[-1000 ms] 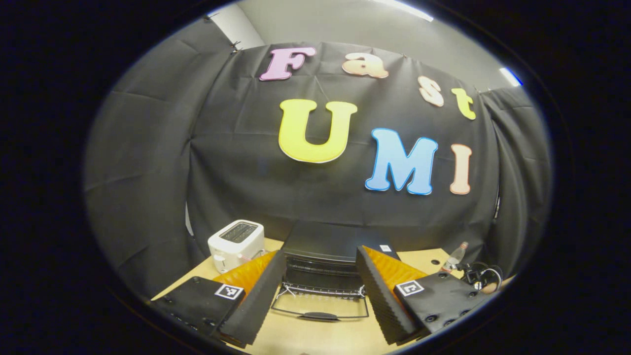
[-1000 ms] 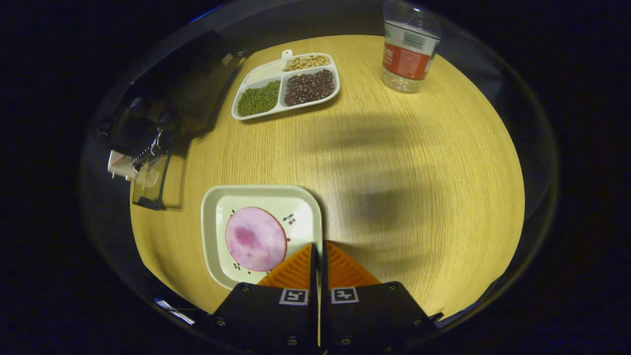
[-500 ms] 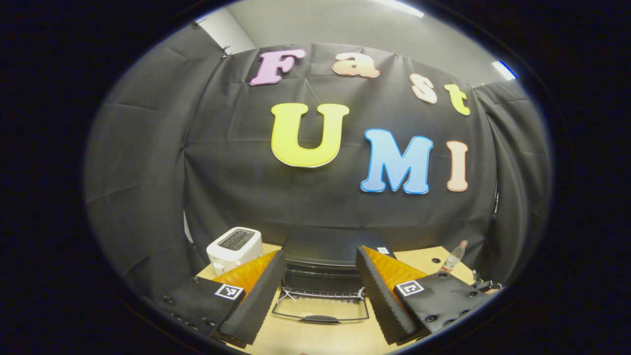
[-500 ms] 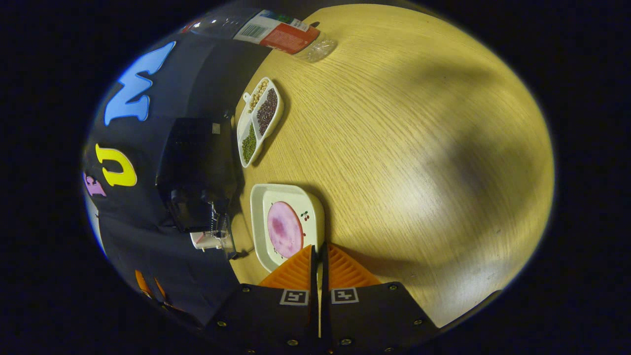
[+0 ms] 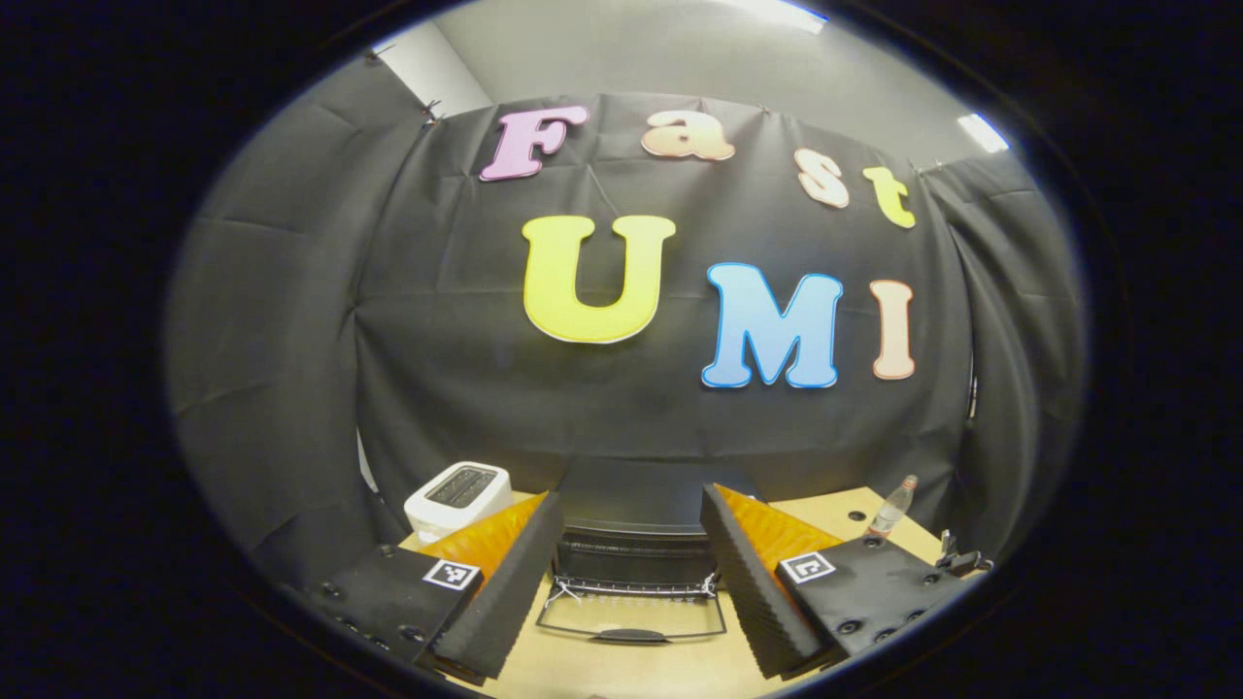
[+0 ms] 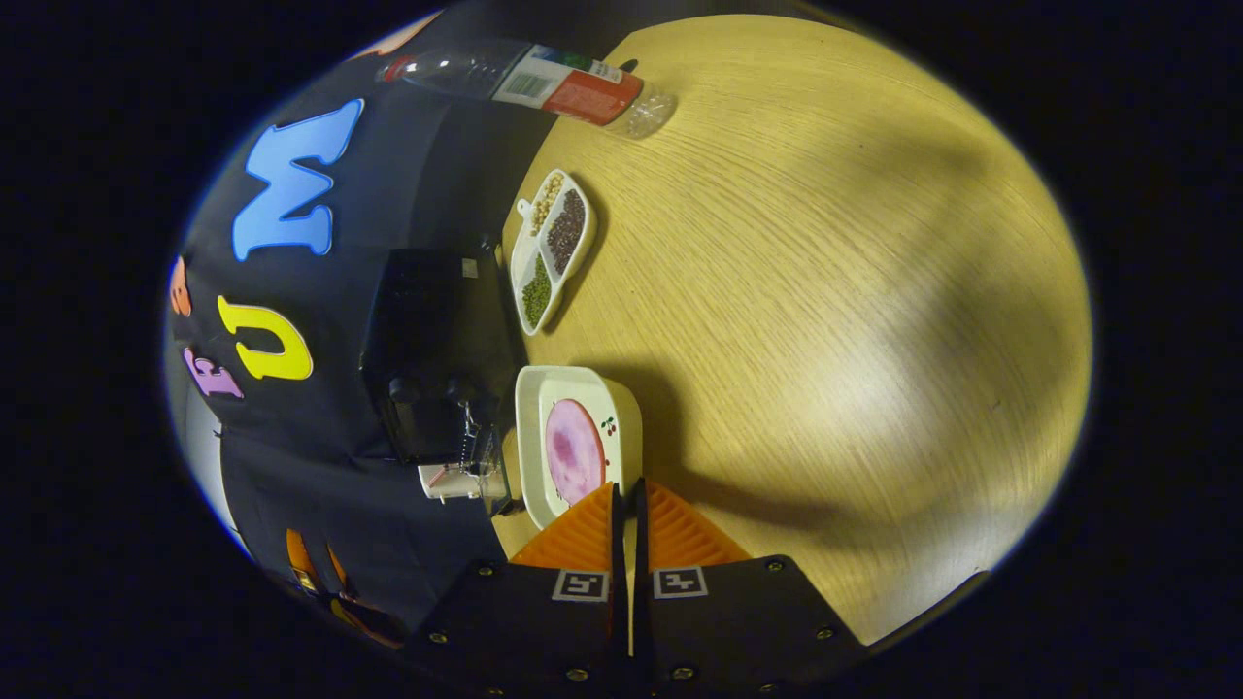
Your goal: Open the electric oven with the left hand, put the food in, and close the electric oven.
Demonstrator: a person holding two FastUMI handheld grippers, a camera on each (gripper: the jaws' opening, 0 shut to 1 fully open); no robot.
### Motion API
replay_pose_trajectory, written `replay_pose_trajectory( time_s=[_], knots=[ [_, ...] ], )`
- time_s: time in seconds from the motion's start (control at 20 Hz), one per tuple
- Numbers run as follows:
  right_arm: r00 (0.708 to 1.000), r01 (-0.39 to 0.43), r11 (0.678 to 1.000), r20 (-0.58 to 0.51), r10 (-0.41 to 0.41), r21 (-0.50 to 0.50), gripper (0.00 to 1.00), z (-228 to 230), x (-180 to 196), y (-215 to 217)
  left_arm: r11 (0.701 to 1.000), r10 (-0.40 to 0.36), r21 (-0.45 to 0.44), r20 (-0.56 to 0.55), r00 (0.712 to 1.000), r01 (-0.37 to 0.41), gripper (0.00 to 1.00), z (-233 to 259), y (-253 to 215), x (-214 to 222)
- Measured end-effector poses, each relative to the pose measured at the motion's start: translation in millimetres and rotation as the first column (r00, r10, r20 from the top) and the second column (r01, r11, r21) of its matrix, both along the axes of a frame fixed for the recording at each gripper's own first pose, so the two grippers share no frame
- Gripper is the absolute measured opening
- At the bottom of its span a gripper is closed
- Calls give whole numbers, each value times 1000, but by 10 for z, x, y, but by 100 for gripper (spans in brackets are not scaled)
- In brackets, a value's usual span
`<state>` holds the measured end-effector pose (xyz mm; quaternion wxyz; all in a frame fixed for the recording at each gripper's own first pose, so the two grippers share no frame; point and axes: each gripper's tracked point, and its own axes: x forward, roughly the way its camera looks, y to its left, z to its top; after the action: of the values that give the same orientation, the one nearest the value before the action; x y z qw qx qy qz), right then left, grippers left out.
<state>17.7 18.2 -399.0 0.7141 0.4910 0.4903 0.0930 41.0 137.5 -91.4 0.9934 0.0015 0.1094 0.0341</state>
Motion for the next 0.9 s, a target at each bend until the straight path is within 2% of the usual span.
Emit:
replay_pose_trajectory(
  time_s=[0.45,0.9],
  knots=[
    [997,8,1000,75,-8,2,3,621,-201,940,999,-41,-20,109,993,43,100,403,239,-94],
    [991,119,993,59,-117,-27,2,771,47,2001,1000,6,-2,124,992,-6,97,432,861,-359]
  ],
)
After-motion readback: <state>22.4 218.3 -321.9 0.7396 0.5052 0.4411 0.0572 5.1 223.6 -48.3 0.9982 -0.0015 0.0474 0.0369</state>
